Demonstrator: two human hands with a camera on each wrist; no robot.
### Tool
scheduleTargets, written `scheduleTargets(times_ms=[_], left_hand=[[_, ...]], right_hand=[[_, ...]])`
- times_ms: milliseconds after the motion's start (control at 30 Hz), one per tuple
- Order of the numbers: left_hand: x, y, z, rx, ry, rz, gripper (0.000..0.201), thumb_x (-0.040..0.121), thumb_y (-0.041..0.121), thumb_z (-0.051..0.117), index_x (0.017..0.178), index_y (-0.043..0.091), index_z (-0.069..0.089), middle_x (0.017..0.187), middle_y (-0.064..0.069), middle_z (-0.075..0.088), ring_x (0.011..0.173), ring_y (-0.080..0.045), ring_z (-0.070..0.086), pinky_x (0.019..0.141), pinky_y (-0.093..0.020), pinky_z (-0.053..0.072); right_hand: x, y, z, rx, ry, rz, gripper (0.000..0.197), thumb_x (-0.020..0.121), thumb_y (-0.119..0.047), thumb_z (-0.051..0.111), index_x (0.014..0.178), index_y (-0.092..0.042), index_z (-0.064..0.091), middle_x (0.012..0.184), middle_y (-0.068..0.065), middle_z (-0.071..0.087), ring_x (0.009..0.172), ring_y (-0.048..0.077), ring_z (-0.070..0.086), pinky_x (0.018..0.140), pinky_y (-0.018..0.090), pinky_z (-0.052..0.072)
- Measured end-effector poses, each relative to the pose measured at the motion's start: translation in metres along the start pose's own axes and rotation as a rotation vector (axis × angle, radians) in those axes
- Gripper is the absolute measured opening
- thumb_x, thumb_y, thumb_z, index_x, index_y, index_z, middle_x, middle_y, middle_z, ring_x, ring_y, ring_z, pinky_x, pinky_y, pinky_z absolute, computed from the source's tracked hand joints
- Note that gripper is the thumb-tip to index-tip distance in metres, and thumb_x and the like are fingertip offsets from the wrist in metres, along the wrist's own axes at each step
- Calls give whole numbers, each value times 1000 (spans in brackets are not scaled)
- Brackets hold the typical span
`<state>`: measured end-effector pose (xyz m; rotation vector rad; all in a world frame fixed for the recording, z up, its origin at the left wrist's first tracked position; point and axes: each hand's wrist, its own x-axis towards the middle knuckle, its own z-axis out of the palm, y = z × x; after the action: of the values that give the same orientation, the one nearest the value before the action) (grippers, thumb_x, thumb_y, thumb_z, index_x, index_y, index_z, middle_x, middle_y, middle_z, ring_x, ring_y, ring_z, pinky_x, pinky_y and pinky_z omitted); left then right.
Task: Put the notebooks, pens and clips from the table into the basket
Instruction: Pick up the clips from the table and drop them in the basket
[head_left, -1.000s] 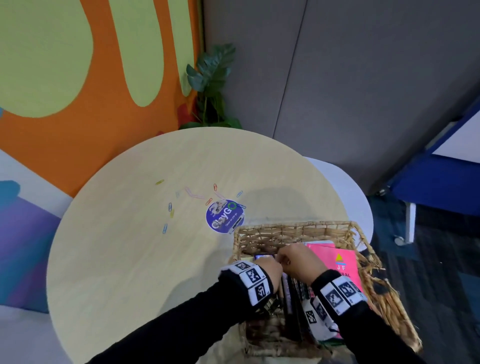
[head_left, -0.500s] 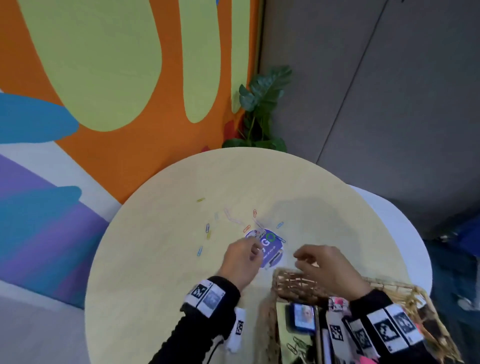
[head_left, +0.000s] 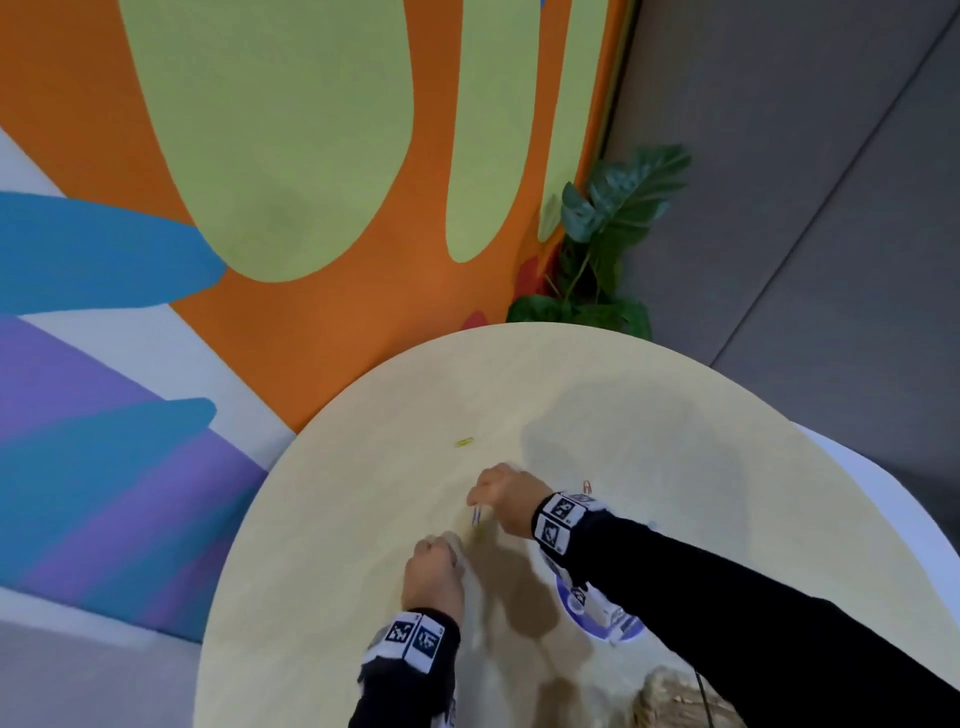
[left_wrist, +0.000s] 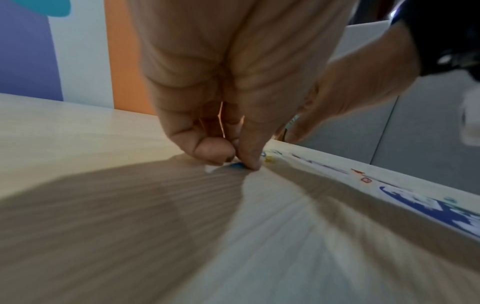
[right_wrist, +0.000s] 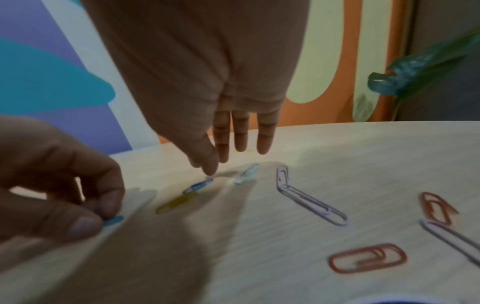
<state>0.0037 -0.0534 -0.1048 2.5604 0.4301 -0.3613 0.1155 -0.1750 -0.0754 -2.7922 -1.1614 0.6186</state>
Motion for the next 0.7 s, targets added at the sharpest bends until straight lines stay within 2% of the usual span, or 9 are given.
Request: scheduleTargets(times_ms=[133,233,300,400,467,533,600,633,700], left_hand=[[5,-6,5,-19,27,20,15,89,8,46,96,5,59,109,-12,60,101,-27,57,84,-28,41],[8,-8,7,-7,4,19,20,94,15,45,109,5,55,119,-11,55,108,-26,55,89,-27,40],[8,-8,7,33,-22,23,28,97,16,42,121,4,48,128,-12,50,115,-26,51,93,-27,39],[5,-6,8,127,-38,61,33,98,13,37,129,3,40,133,-12,45,118,-26,49,96,-27,38],[4,-7,9,161,-40,82,33,96,9,37,129,3,40,133,-12,45,117,-27,49,96,-28,39],[4,-7,9,168,-49,83,33,95,7,39,128,2,42,131,-14,47,115,-29,51,95,-30,41],[3,-6,9,162,-63,86,34,95,7,40,128,0,42,131,-17,48,114,-32,52,95,-34,43],[2,-5,8,166,-71,88,35,94,6,40,128,-2,42,130,-19,49,114,-34,52,95,-36,43],[0,-4,5,170,-88,89,36,92,4,43,127,-4,43,130,-22,48,114,-38,51,95,-40,43]], right_hand=[[21,4,3,-123,-45,-98,26,89,-1,50,111,-5,63,118,21,58,115,36,48,89,45,45],[29,7,4,-165,-78,-116,19,90,-6,52,103,1,64,113,22,59,112,36,49,86,45,45],[33,8,3,-170,-122,-100,23,94,-14,51,103,4,63,115,23,59,113,36,49,87,43,44],[35,5,-1,-132,-170,-42,33,96,-22,50,107,7,61,117,26,61,112,37,53,90,41,44],[34,1,-6,-70,-203,24,39,95,-28,52,103,9,61,112,28,63,106,38,59,86,41,46],[30,-2,-11,-43,-246,75,36,93,-27,55,89,8,62,103,28,64,95,38,62,80,39,48],[23,-3,-15,-42,-277,126,38,91,-24,60,61,-2,49,87,22,58,80,32,57,69,35,44],[18,-4,-17,-38,-286,145,42,90,-22,61,56,-6,43,82,18,54,76,29,53,67,32,41],[2,-4,-30,15,-251,206,29,88,-19,63,66,-1,57,80,18,55,77,28,55,66,28,38]])
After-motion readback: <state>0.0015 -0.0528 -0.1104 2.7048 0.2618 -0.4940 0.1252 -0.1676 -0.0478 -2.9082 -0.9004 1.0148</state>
